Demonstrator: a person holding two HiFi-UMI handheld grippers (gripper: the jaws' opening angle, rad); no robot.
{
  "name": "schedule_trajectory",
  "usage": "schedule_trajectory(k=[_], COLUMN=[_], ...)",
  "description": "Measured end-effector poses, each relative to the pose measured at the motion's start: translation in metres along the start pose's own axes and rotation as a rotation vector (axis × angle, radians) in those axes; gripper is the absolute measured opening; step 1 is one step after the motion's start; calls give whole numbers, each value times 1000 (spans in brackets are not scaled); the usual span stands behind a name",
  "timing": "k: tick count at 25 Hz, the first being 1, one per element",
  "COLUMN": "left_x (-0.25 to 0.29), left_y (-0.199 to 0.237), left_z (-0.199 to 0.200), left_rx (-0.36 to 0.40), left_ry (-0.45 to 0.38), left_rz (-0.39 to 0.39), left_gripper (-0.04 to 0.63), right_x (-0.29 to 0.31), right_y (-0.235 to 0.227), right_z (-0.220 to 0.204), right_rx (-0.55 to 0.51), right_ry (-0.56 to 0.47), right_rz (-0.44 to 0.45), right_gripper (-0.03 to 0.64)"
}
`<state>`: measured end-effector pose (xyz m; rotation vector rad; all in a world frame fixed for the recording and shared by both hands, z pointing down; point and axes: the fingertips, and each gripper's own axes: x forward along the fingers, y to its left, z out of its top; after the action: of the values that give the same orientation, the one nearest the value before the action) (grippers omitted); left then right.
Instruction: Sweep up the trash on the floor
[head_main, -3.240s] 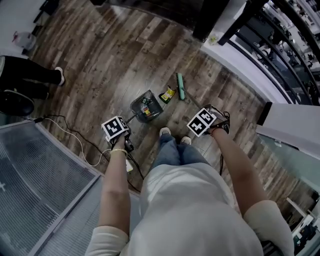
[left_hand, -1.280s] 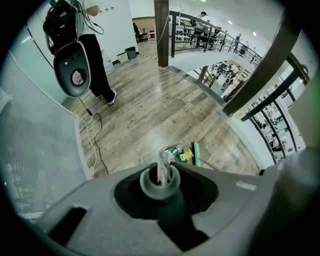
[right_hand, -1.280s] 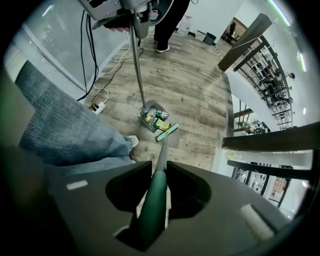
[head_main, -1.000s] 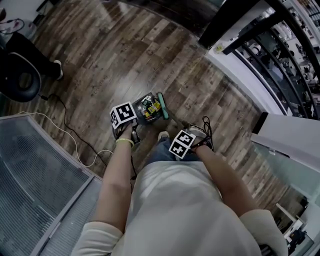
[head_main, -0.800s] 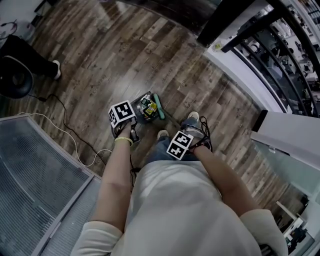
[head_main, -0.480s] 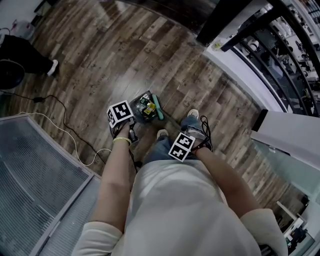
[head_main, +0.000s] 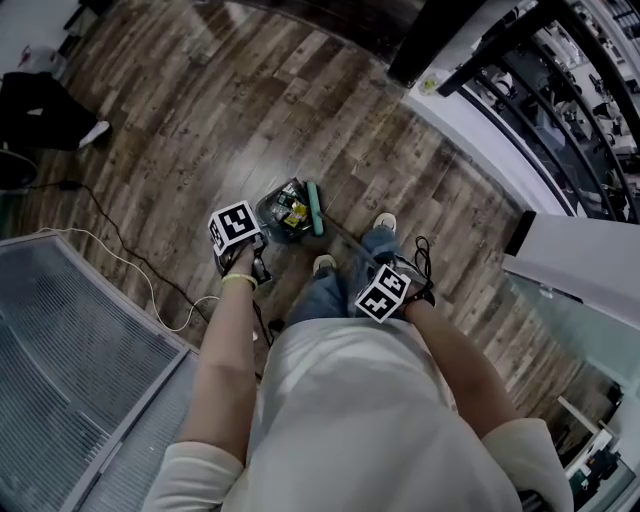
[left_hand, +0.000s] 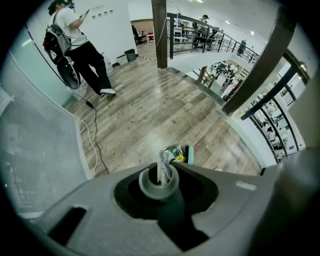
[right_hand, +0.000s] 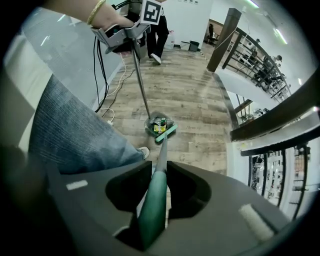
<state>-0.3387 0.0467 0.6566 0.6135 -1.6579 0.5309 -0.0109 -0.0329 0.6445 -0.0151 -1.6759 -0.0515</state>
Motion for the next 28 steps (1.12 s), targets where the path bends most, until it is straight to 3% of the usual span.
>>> schedule_trajectory(k=[4, 11, 28], left_x=[-3, -7, -19], left_y=[-3, -14, -14], left_z=[-6, -20, -56], left_rx=[9, 129, 200], left_ry=[-8, -33, -103], left_rz=[-8, -35, -24], left_gripper=[84, 84, 86], right_x=[-1, 3, 2], right_y=[1, 7, 0], right_z=[-12, -28, -50], right_rx=[30, 98, 317], right_ry=[-18, -40, -86], right_rz=[-19, -30, -85], right_gripper=[101, 100, 100])
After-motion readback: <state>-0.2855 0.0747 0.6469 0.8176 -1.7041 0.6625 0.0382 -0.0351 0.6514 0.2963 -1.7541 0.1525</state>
